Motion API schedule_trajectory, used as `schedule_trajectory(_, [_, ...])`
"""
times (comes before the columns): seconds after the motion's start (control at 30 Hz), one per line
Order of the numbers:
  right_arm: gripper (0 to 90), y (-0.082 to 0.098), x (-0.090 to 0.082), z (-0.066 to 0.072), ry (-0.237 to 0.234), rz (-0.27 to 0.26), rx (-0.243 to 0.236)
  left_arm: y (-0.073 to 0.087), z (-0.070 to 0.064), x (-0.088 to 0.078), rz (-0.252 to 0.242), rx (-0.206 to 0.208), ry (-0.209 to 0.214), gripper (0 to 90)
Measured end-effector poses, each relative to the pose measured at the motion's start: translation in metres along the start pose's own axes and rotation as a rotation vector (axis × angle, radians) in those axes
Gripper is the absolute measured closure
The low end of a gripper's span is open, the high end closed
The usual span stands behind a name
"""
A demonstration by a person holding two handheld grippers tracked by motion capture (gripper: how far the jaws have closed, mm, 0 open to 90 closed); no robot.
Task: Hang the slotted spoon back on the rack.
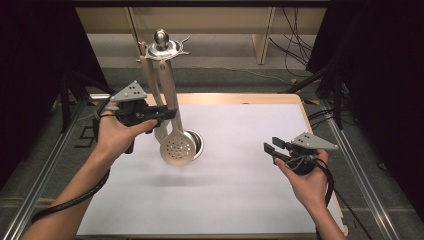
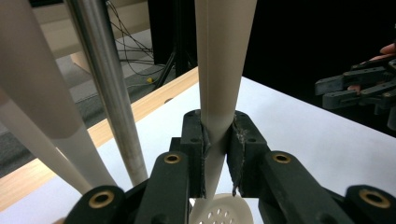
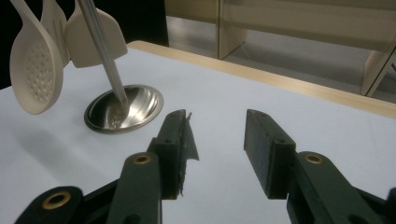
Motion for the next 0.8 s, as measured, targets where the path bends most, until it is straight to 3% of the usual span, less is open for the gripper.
schedule_trajectory(0.3, [60.0,0.000,0.000,0.000,0.011,0.003,-0.002,-0.001,0.010,0.008,0.010,-0.034,-0.020,76.7])
schedule_trajectory(0.47, [60.0,0.001,0.000,0.001,0.017,0.009,0.011,-0.001,0.010,0.011,0.003,-0.030,-0.028,76.6])
schedule_trajectory(0.57, [59.8,0.000,0.000,-0.001,0.016,0.002,-0.016,0.000,0.010,0.012,-0.003,-0.019,-0.028,76.4])
schedule_trajectory(0.7, [59.4,0.002,0.000,-0.001,0.020,0.005,-0.014,0.003,0.010,0.011,-0.016,-0.003,-0.041,74.9])
schedule_trajectory(0.8, [59.1,0.003,0.000,0.001,0.008,0.016,0.023,0.007,0.008,0.007,-0.035,0.031,-0.041,67.8])
Point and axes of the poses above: each handheld gripper's, and its own axes: x roughly forward along the jaws, y roughly out of its underside, z roughly to its left, the point moved 2 cm from there along x, roughly forward along the jaws, and after that the axes turned 11 degrees about -x, right-handed, at the moved point
